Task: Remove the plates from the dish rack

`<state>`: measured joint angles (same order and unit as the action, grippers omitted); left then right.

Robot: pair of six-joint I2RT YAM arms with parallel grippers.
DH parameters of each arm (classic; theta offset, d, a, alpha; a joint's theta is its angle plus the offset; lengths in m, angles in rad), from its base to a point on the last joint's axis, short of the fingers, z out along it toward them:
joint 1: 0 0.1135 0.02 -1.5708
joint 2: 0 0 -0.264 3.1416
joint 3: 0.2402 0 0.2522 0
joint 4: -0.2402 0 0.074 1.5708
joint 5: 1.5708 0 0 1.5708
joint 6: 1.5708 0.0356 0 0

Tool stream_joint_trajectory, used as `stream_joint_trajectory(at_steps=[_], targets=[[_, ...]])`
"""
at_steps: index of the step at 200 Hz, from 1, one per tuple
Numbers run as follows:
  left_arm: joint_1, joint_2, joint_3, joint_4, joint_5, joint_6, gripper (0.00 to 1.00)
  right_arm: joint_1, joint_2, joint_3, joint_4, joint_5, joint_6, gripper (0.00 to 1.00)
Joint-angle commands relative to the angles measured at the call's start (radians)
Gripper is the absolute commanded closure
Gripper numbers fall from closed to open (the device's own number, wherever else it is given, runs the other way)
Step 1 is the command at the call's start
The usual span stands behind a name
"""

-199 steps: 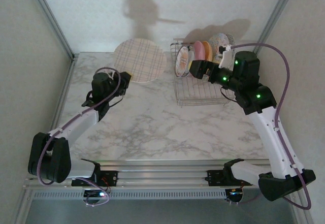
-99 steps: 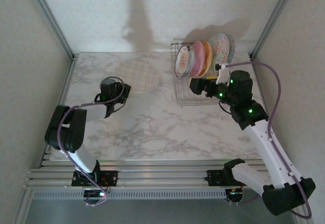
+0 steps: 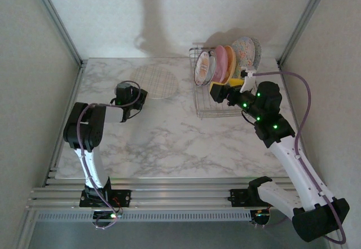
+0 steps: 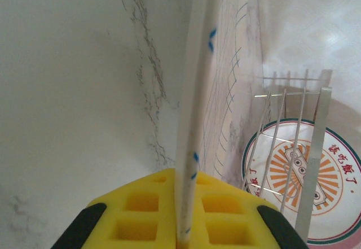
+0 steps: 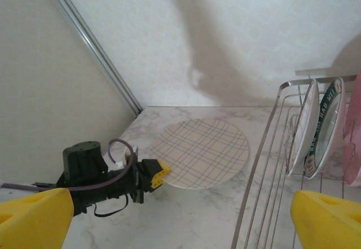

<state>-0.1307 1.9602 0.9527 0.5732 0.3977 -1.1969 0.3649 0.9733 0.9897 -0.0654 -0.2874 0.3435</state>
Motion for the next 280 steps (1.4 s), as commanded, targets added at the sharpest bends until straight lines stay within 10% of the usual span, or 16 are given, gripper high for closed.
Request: stream_joint_trajectory(at_steps=[1, 40, 146, 280], targets=[[0.013, 0.032, 0.063, 0.084, 0.038, 0.019, 1.00, 0.009, 0.002, 0.003, 0.034, 0.007, -0.001, 0.01], [0.016, 0.075, 0.099, 0.062, 0.047, 0.015, 1.00, 0.015, -0.001, 0.000, 0.035, 0.016, -0.024, 0.01], [0.024, 0.057, 0.127, -0.105, 0.054, 0.013, 0.45, 0.023, 0.045, 0.067, -0.021, 0.063, -0.052, 0.01], [0.027, -0.047, 0.100, -0.384, 0.045, -0.014, 0.20, 0.023, 0.067, 0.206, -0.128, 0.124, -0.135, 0.01]])
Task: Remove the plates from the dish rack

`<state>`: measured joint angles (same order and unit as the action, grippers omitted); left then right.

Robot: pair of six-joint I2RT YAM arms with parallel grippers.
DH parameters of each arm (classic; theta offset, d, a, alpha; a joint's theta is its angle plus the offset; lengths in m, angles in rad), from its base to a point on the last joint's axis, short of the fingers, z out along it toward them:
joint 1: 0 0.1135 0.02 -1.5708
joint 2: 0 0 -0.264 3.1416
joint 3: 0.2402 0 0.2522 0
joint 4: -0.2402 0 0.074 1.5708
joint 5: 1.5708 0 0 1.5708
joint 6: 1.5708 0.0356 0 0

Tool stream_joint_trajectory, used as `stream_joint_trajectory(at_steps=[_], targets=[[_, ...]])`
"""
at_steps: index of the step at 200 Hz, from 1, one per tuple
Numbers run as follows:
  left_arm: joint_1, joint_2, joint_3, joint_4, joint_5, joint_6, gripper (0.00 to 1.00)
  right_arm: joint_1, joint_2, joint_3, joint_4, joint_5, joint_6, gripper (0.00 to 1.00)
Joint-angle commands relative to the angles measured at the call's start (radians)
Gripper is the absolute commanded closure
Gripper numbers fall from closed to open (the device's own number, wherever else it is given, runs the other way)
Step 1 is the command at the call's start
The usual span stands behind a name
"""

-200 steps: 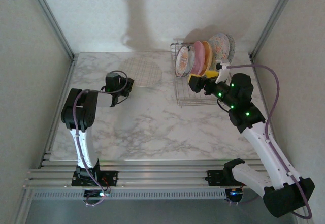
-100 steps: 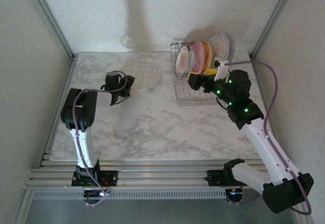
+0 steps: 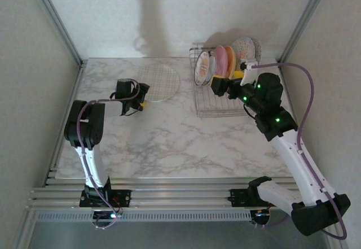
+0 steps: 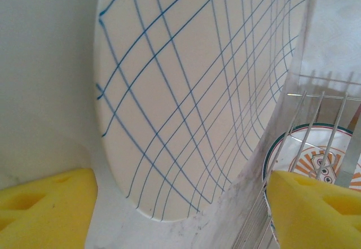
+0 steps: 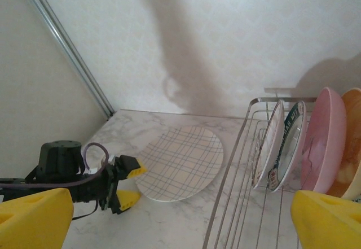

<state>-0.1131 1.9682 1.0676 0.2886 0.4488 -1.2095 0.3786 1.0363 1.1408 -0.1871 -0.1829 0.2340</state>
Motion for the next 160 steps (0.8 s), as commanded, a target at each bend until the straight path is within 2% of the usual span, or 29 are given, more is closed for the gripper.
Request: stream_joint_trajectory(at_steps=[1, 19, 34, 44, 52, 70, 94, 131, 160], targets=[[0.010, -0.057, -0.016, -0.101, -0.007, -0.001, 0.20, 0.008, 0.004, 0.056, -0.009, 0.024, -0.026, 0.01], [0.010, -0.092, -0.028, -0.140, -0.020, 0.001, 0.19, 0.007, 0.011, 0.098, -0.080, 0.159, -0.030, 0.01], [0.010, -0.143, -0.051, -0.150, -0.027, -0.006, 0.18, -0.005, 0.033, 0.155, -0.182, 0.327, -0.040, 0.01], [0.006, -0.187, -0.065, -0.157, -0.037, -0.011, 0.18, -0.038, 0.061, 0.198, -0.262, 0.420, -0.017, 0.01], [-0.001, -0.226, -0.075, -0.168, -0.051, -0.012, 0.18, -0.082, 0.084, 0.226, -0.317, 0.436, 0.005, 0.01], [-0.029, -0.328, -0.072, -0.218, -0.107, 0.003, 0.18, -0.195, 0.130, 0.259, -0.374, 0.380, 0.079, 0.03], [-0.077, -0.462, -0.069, -0.249, -0.163, 0.031, 0.18, -0.328, 0.184, 0.255, -0.343, 0.292, 0.152, 0.06], [-0.167, -0.624, -0.056, -0.271, -0.189, 0.110, 0.19, -0.433, 0.292, 0.201, -0.132, 0.118, 0.156, 0.11], [-0.257, -0.729, -0.055, -0.270, -0.212, 0.195, 0.21, -0.497, 0.388, 0.163, 0.027, -0.010, 0.133, 0.19]])
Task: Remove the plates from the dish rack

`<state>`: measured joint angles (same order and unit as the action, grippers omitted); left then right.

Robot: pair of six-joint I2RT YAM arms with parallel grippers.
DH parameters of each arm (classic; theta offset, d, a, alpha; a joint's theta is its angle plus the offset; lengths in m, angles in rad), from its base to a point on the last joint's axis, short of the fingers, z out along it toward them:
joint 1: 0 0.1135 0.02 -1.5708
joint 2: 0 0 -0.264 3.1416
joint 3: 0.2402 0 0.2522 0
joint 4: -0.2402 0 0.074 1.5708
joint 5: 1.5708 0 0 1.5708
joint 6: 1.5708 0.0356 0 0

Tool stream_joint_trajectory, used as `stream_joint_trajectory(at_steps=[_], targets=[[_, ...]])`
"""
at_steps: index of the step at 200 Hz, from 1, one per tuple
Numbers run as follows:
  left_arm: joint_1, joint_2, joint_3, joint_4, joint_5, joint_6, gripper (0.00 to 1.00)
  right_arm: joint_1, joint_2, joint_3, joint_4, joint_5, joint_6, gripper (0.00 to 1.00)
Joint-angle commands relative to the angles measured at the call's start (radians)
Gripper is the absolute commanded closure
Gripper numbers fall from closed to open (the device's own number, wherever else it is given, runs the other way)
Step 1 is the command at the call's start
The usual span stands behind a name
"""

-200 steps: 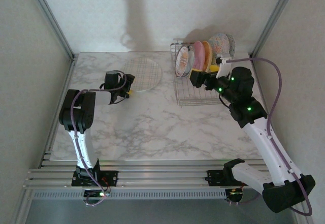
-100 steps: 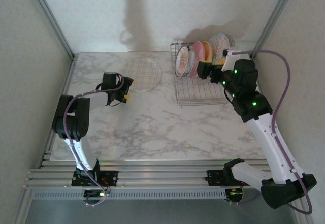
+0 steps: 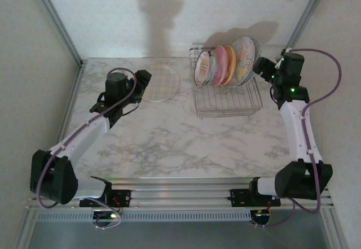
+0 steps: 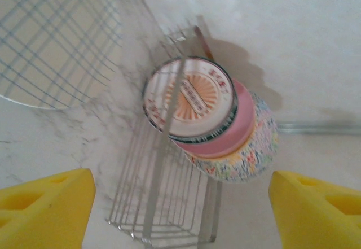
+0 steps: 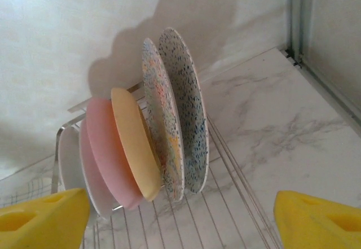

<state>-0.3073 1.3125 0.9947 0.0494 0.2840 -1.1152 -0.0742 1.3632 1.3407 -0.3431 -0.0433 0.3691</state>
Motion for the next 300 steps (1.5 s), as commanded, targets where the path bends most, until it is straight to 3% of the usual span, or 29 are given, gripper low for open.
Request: stream_joint_trajectory(at_steps=[1, 31, 77, 300], targets=[[-0.067, -0.077, 0.018, -0.029, -0.047, 0.104, 0.21, -0.047, 0.064, -0.038, 0.189, -0.153, -0.002, 0.19], [-0.161, -0.172, 0.008, 0.023, -0.044, 0.196, 0.21, -0.106, 0.132, -0.109, 0.405, -0.338, -0.021, 0.29], [-0.224, -0.261, -0.035, 0.044, -0.052, 0.255, 0.22, -0.142, 0.236, -0.099, 0.433, -0.448, -0.058, 0.49], [-0.268, -0.281, 0.005, 0.026, -0.085, 0.245, 0.22, -0.134, 0.463, 0.074, 0.370, -0.478, -0.078, 0.64]])
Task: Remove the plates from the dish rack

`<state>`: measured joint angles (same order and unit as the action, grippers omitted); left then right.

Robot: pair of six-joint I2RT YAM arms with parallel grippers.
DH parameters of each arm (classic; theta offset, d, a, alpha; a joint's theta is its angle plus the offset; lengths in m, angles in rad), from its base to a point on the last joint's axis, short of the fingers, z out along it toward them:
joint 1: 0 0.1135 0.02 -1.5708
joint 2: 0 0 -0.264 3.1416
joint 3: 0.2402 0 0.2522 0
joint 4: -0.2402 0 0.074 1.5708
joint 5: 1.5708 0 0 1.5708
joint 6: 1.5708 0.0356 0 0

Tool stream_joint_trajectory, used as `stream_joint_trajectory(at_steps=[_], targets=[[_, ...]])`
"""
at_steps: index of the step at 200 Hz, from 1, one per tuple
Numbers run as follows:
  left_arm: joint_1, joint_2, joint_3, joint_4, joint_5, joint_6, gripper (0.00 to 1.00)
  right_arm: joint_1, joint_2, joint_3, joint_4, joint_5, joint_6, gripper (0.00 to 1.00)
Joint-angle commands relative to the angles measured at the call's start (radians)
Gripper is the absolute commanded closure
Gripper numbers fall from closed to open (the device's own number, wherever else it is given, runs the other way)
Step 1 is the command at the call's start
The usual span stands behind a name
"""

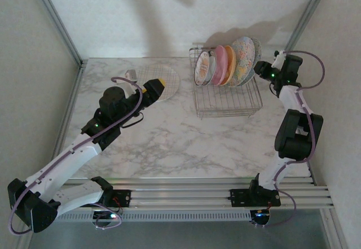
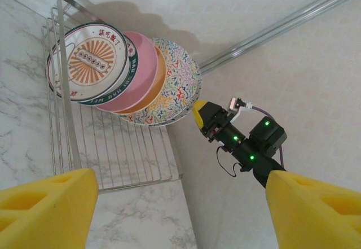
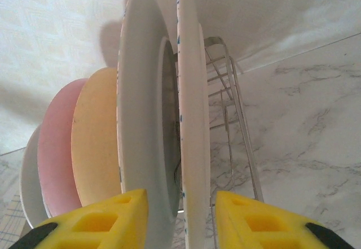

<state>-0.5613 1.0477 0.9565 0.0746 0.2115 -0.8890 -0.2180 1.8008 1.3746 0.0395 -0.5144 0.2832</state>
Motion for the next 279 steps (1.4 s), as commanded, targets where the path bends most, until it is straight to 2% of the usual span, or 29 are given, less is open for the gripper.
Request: stream_joint_trajectory(at_steps=[1, 87, 279], targets=[[-0.015, -0.017, 0.044, 0.001, -0.012, 0.019, 0.22, 0.010, 0.026, 0.040, -0.013, -0.007, 0.009, 0.64], [-0.037, -0.035, 0.063, -0.035, -0.044, 0.013, 0.22, 0.020, 0.083, 0.072, -0.001, -0.030, 0.007, 0.72], [-0.073, -0.038, 0.109, 0.015, -0.032, 0.057, 0.22, 0.062, 0.155, 0.111, -0.007, -0.055, -0.016, 0.72]])
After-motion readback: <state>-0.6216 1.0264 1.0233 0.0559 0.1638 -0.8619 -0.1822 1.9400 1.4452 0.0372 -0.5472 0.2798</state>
